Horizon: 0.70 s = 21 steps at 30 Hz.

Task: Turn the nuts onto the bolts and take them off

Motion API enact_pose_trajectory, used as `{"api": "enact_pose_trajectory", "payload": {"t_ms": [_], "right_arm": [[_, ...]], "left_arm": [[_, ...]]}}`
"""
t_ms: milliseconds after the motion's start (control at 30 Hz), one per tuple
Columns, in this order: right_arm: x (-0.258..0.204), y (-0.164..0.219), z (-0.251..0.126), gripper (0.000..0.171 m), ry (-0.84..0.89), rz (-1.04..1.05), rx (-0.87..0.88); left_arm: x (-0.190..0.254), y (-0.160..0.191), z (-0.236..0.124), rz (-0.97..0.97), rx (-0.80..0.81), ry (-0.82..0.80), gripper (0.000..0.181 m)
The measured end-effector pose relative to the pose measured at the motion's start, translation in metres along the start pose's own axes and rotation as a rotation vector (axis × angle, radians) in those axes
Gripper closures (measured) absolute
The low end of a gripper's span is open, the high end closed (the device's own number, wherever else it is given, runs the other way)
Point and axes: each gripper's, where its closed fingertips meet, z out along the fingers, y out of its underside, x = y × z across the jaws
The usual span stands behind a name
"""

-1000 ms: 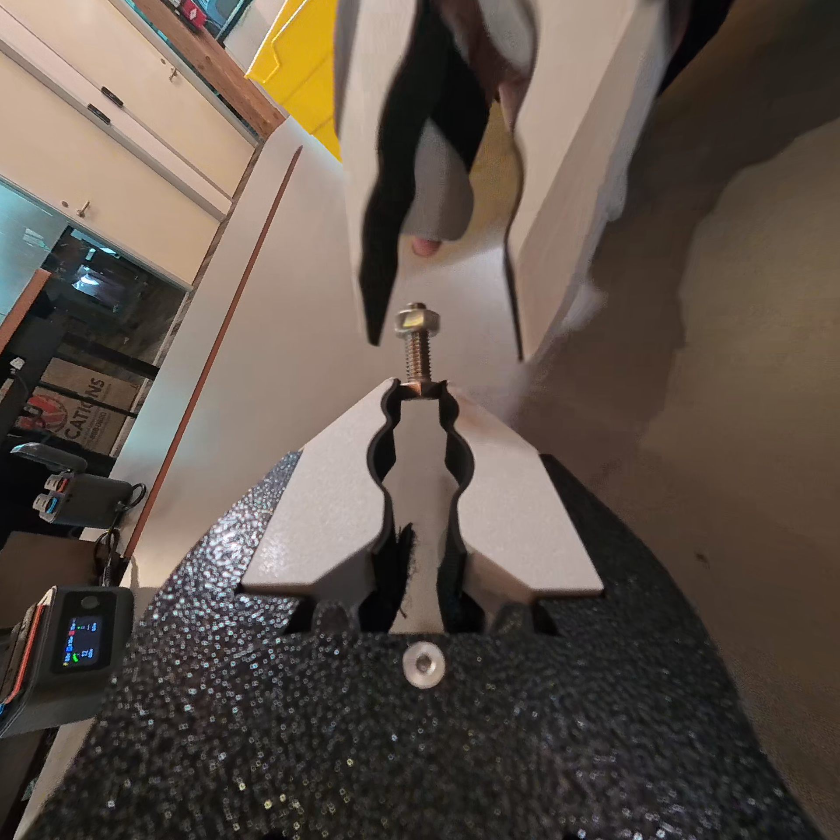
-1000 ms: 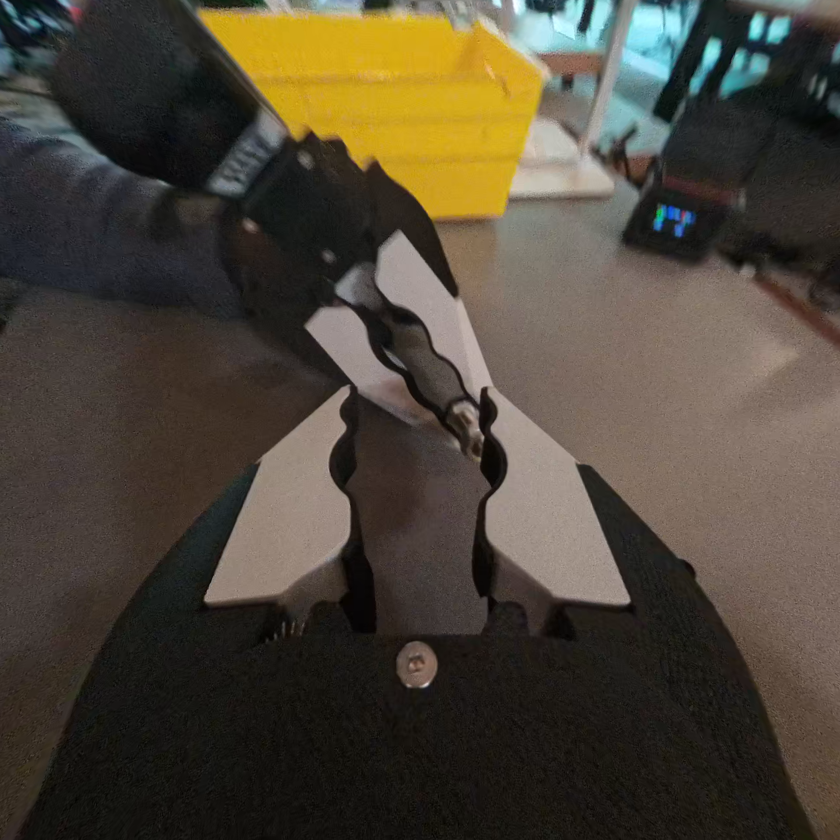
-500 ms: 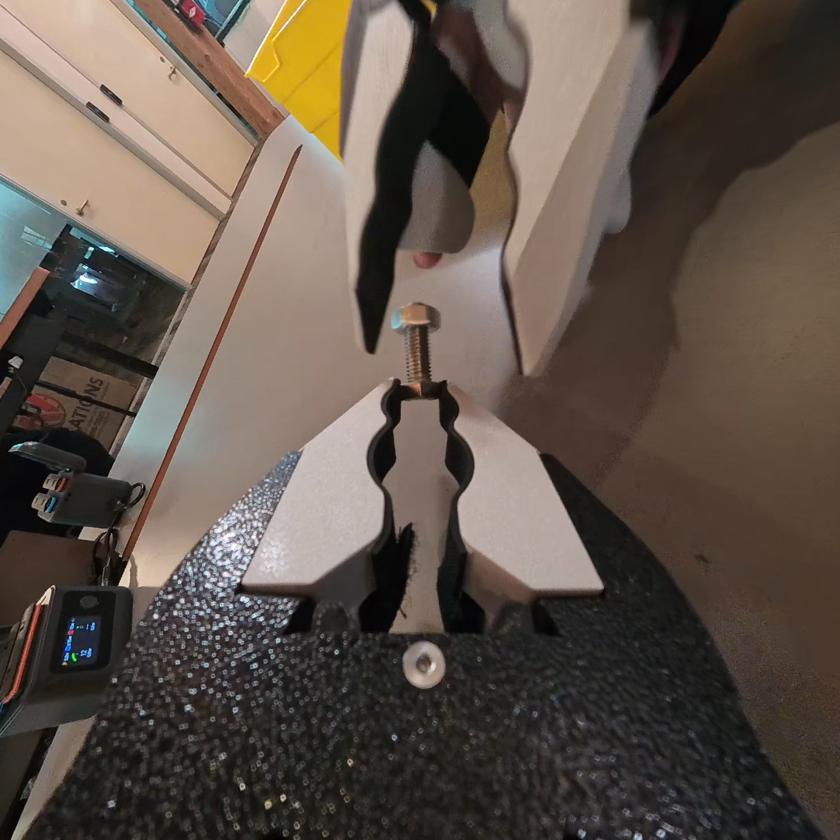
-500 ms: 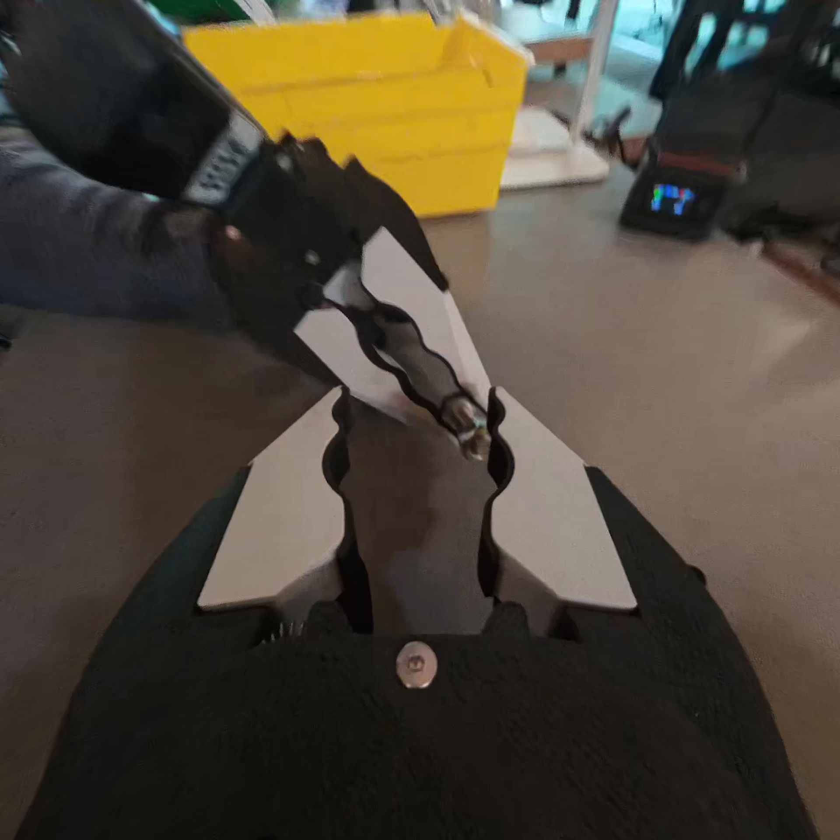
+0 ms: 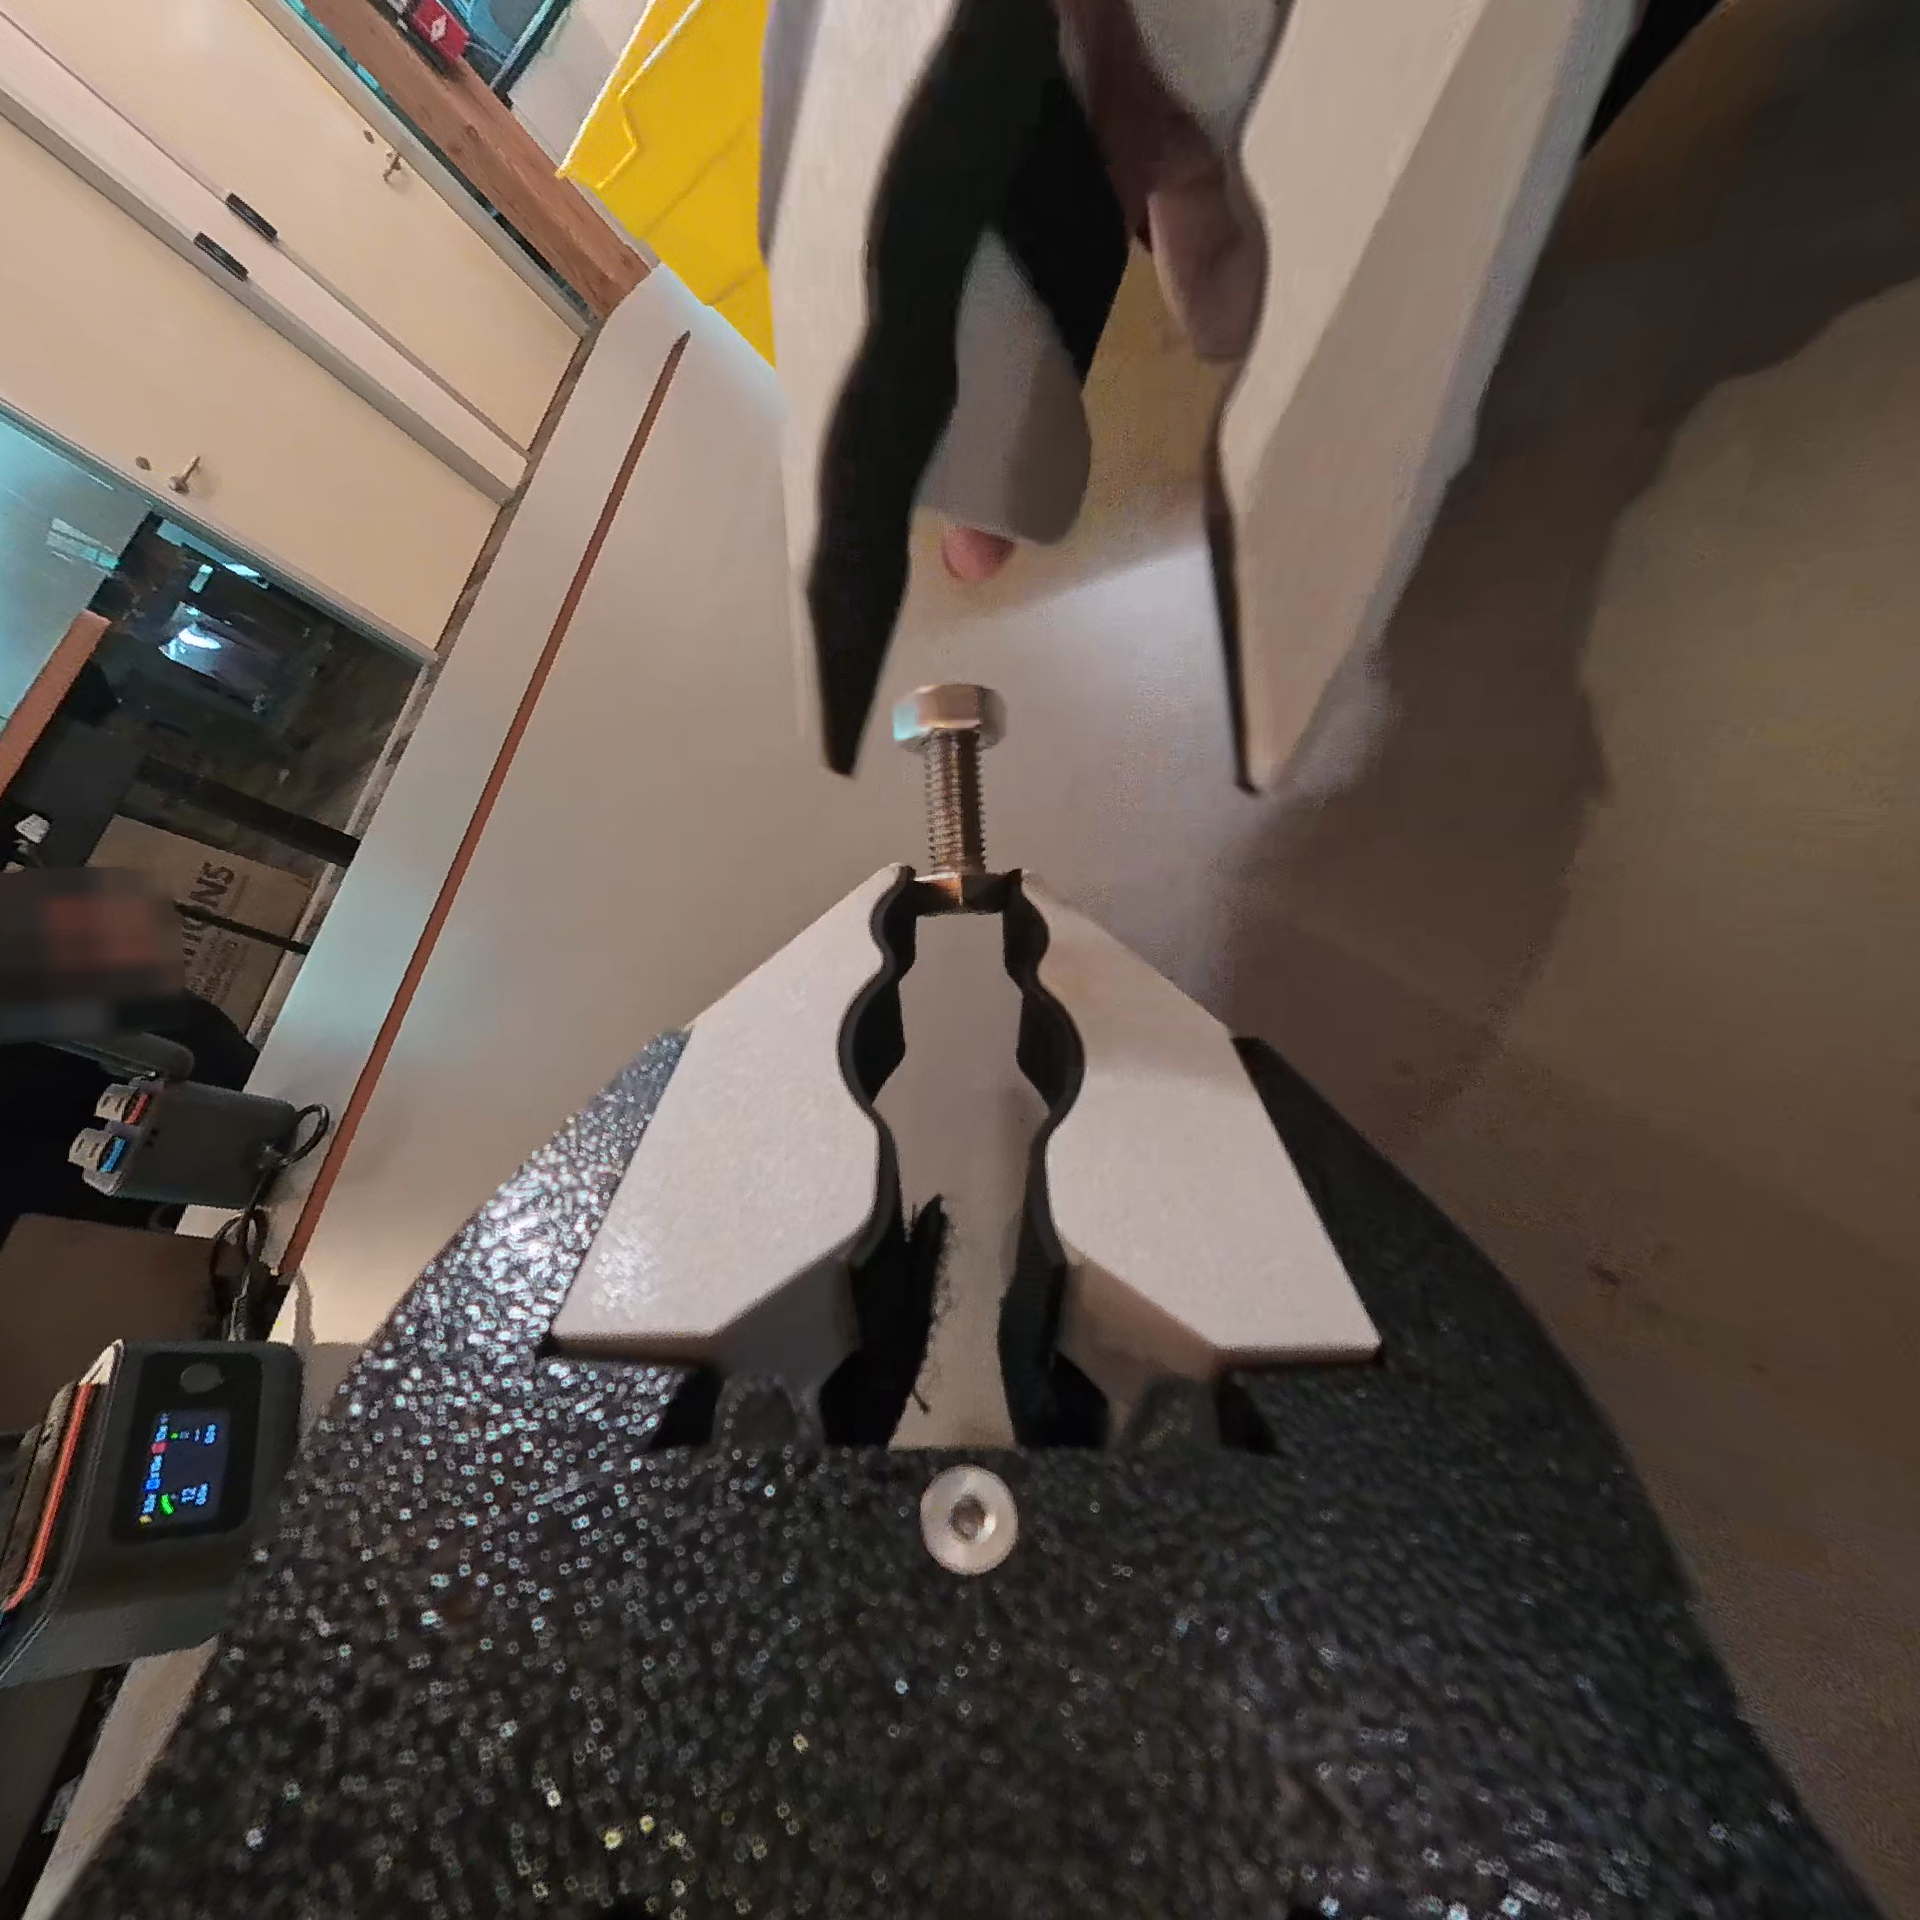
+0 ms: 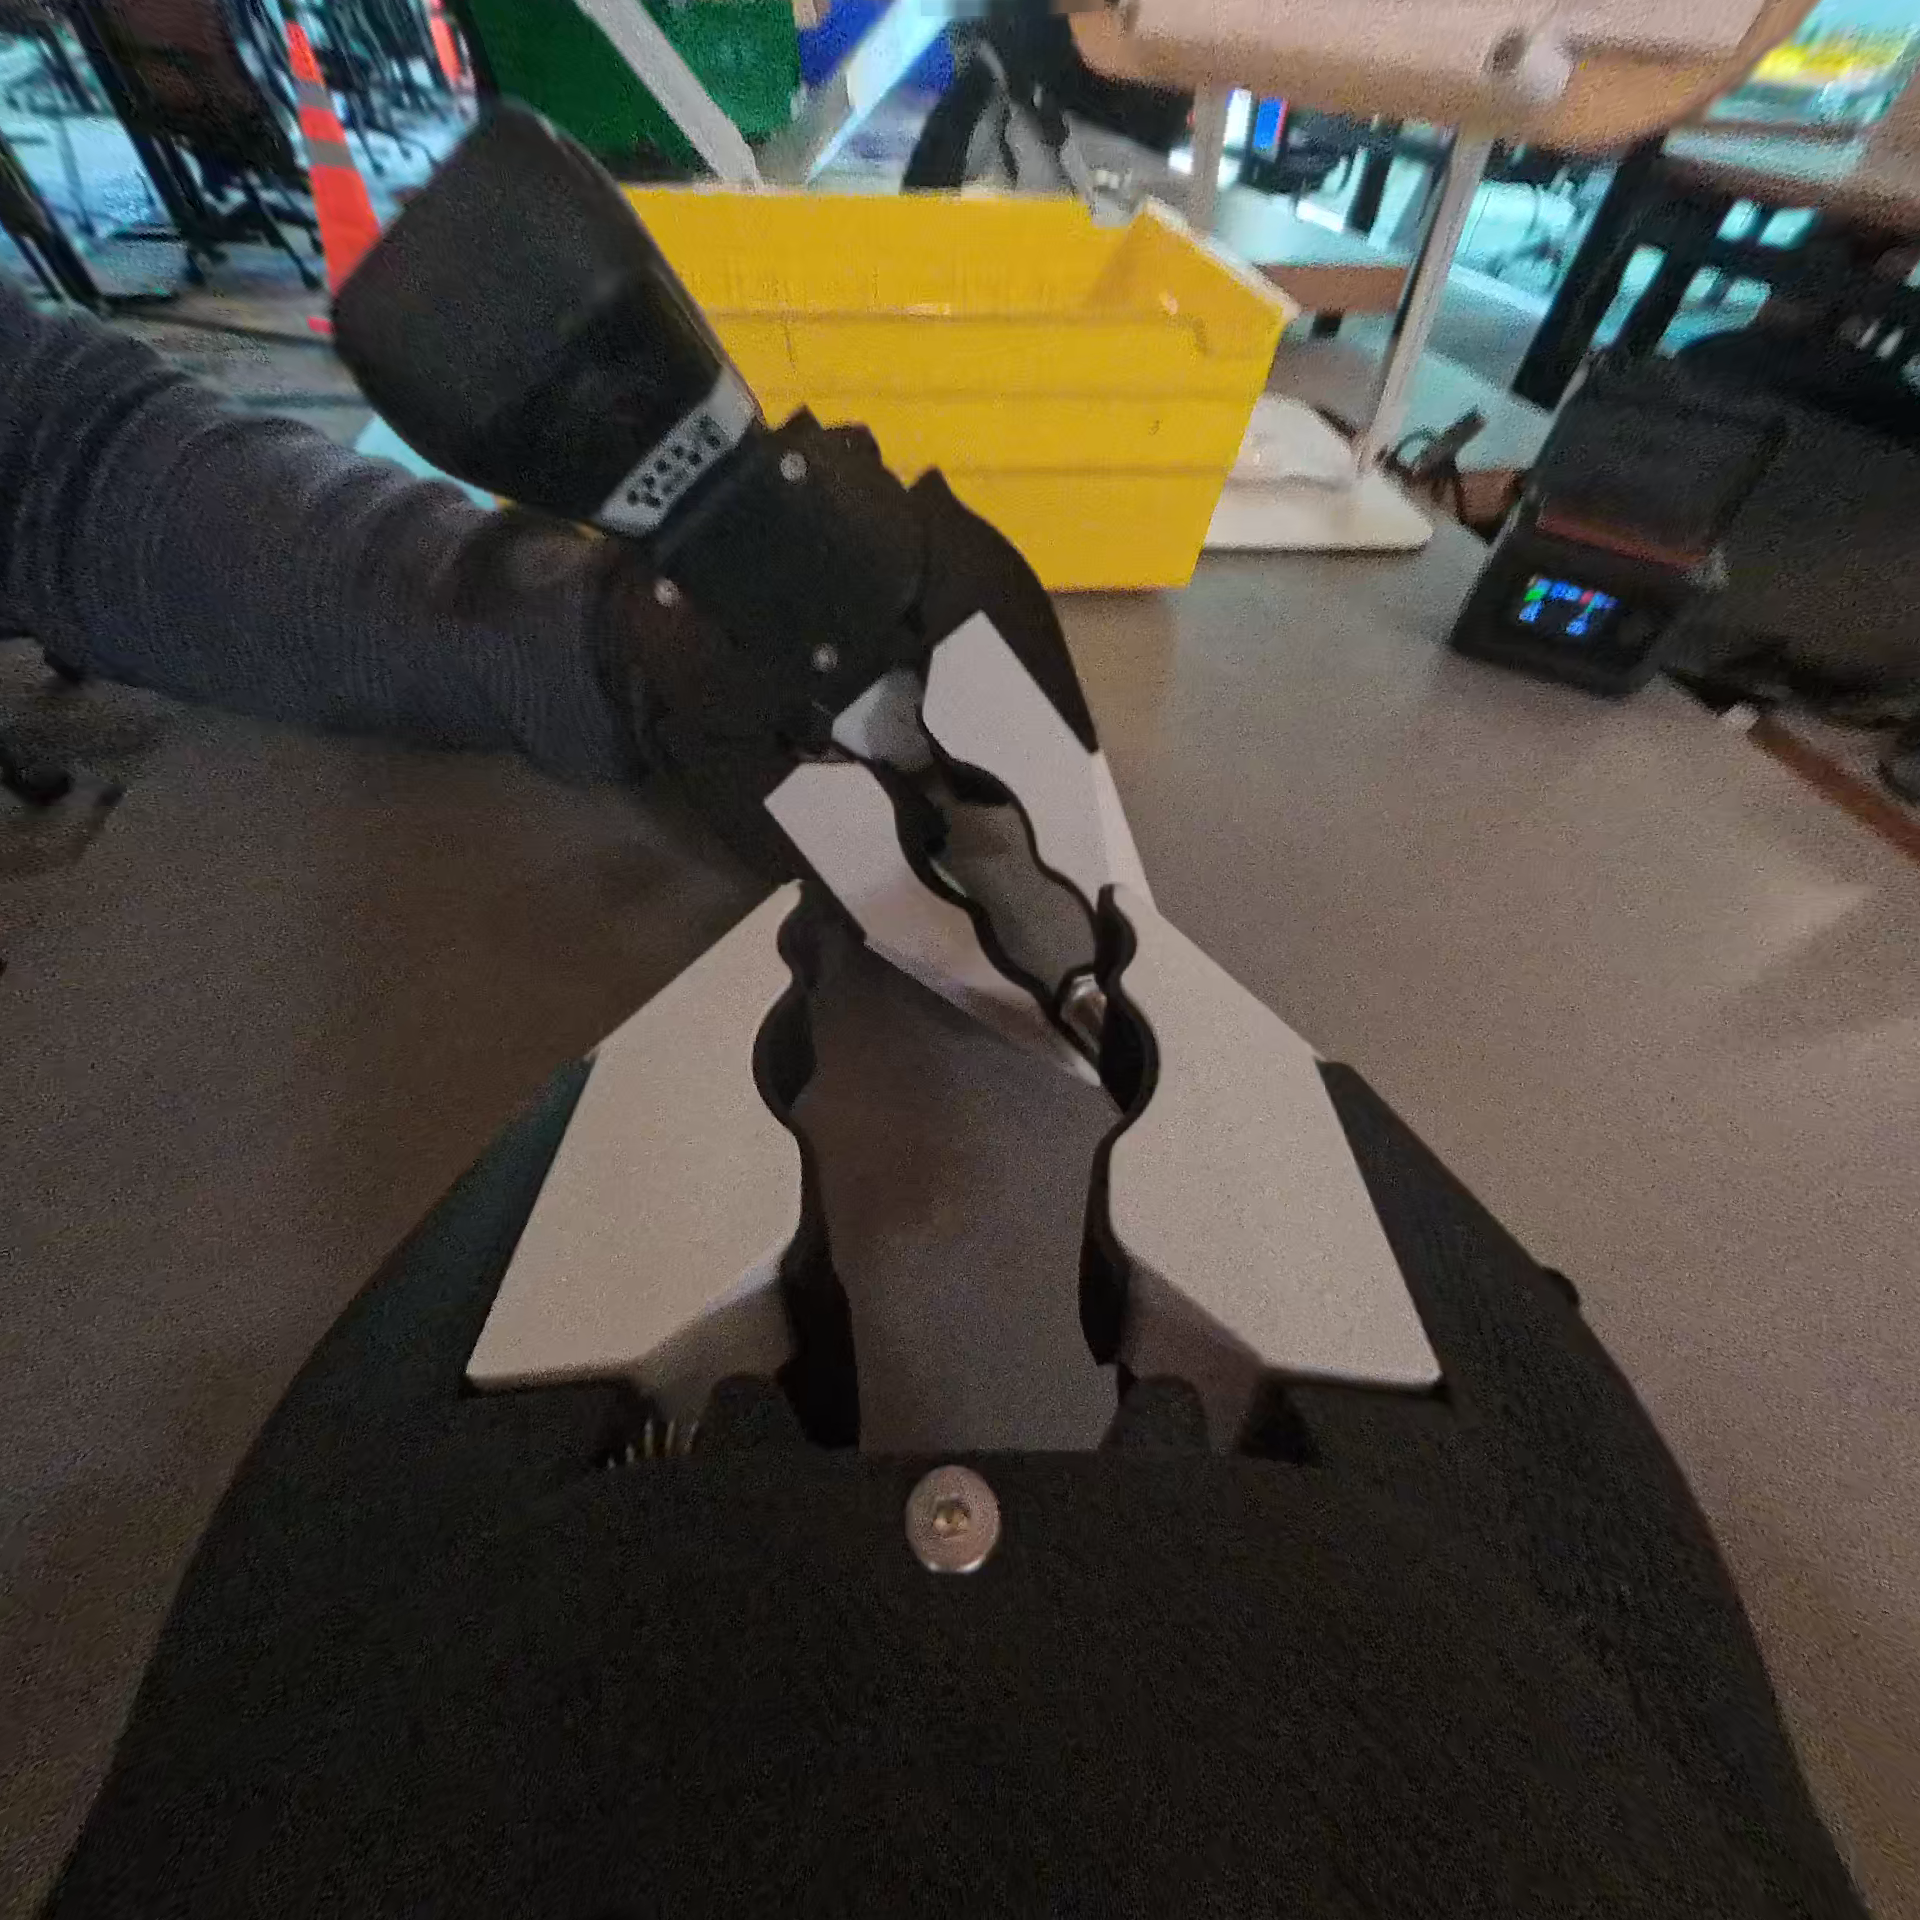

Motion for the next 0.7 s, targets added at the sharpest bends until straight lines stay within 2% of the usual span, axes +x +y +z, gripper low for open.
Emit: {"api": "enact_pose_trajectory", "payload": {"t_ms": [33,133,233,300,400,500,633,700], "right_arm": [[0.007,-0.003,-0.002,0.121,0.048,-0.008,0.007],[0.028,0.028,-0.011,0.116,0.115,0.108,-0.158],[0.028,0.046,-0.012,0.115,0.082,0.232,-0.235],[0.020,0.047,-0.007,0.112,0.042,0.239,-0.247],[0.017,0.024,0.002,0.106,0.072,0.081,-0.146],[-0.002,-0.010,0.000,0.114,0.028,-0.067,0.043],[0.032,0.027,-0.010,0.113,0.130,0.144,-0.154],[0.029,0.043,-0.012,0.113,0.078,0.267,-0.210]], "left_arm": [[0.000,0.000,0.000,-0.003,-0.001,0.002,0.167],[0.000,0.000,0.000,0.002,0.000,-0.001,0.167],[0.000,0.000,0.000,-0.001,0.000,0.001,0.166],[0.000,0.000,0.000,0.000,0.000,0.000,0.167],[0.000,0.000,0.000,0.005,0.003,0.000,0.167],[0.000,0.000,0.000,-0.001,0.001,0.001,0.167],[0.000,0.000,0.000,-0.001,0.001,0.001,0.167],[0.000,0.000,0.000,0.000,0.001,0.001,0.167]]}}
